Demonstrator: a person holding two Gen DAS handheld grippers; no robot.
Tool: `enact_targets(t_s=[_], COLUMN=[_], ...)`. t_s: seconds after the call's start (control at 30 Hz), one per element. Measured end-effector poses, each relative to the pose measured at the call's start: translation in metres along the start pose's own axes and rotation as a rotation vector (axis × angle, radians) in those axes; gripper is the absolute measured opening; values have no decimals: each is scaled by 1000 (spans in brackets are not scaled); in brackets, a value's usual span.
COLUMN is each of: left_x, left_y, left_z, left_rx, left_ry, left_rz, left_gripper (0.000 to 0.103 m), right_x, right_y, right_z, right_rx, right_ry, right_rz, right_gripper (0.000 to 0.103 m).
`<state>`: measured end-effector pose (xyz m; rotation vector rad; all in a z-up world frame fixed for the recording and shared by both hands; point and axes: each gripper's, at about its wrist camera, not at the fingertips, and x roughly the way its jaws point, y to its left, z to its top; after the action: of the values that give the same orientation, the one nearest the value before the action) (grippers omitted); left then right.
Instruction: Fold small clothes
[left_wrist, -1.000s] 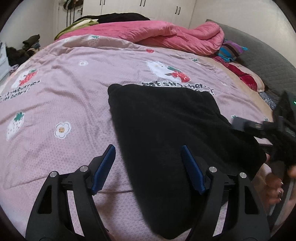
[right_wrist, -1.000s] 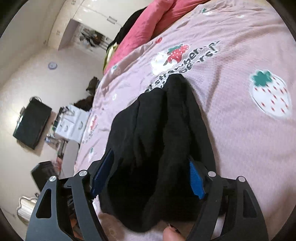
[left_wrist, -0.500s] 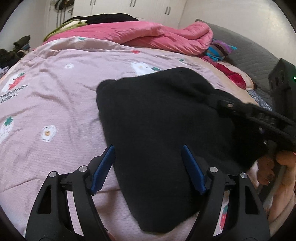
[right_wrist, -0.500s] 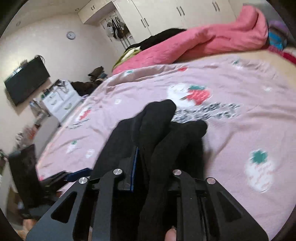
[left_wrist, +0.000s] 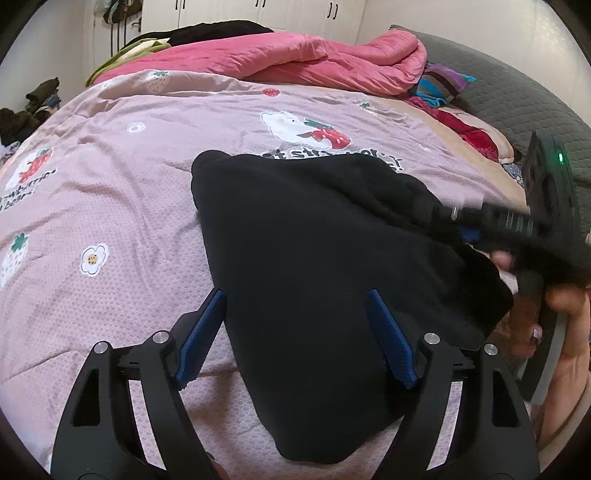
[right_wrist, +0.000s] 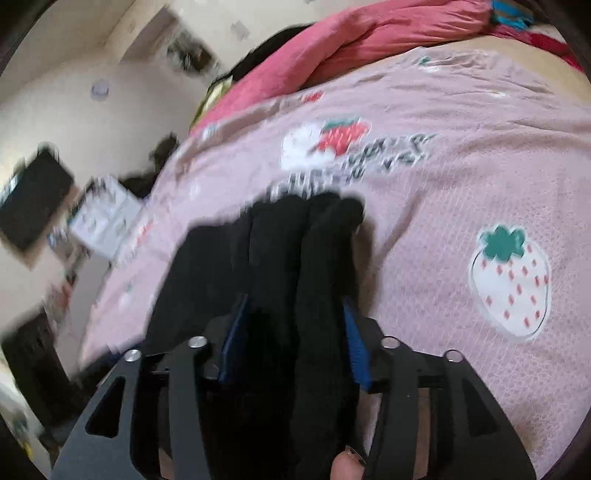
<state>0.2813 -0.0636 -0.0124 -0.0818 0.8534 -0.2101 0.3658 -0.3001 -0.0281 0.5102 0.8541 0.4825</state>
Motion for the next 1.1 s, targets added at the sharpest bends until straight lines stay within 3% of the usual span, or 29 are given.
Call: enact_targets(t_s=[0.1,0.17,0.2,0.23,0.3,0.43,0.6,0.7,0.77,0.83,1.0,1.1], left_x=[0,0,0,1,1,1,1,2,1,1,-4,-11], left_y=[1,1,1,1,1,0,0,-3,-3,-2,-1,1], left_z=[0,0,0,0,1,1,1,1,0,-1,-2,-1], left_rx=[-5,-3,-2,-2,-8,-9,-8,0,1,-5,-19,-30], left_ry=[2,0,-1,-1,-1,-4,-3,-4,-6,-6,-13,-26], left_rz=[-6,-5,-5,-4,-4,3,-7,-2,2,1,6,2], left_gripper=[72,72,72,72,72,72,73,75,75,75,80,85], right_x=[14,25,32,36,31,9,37,44,43,41,13,-15], right_y=[-9,-7,-2,5,28,60,31,20,18,16,20,26], right_z=[19,24,25,26,24,23,22,16,16,15,7,-1], right_rx=[72,45,12,-31,-163,-341,-317,-318,-309,-295,-295,-290], right_ry=[29,56,68,69,19,-97,-16,-3,-13,-23,-78,-138], right_rz=[29,8,-12,-29,-60,-42,-211,-253,-283,-317,-387,-395], right_gripper=[58,51,30,16,12,11,11,14,24,39,55,77])
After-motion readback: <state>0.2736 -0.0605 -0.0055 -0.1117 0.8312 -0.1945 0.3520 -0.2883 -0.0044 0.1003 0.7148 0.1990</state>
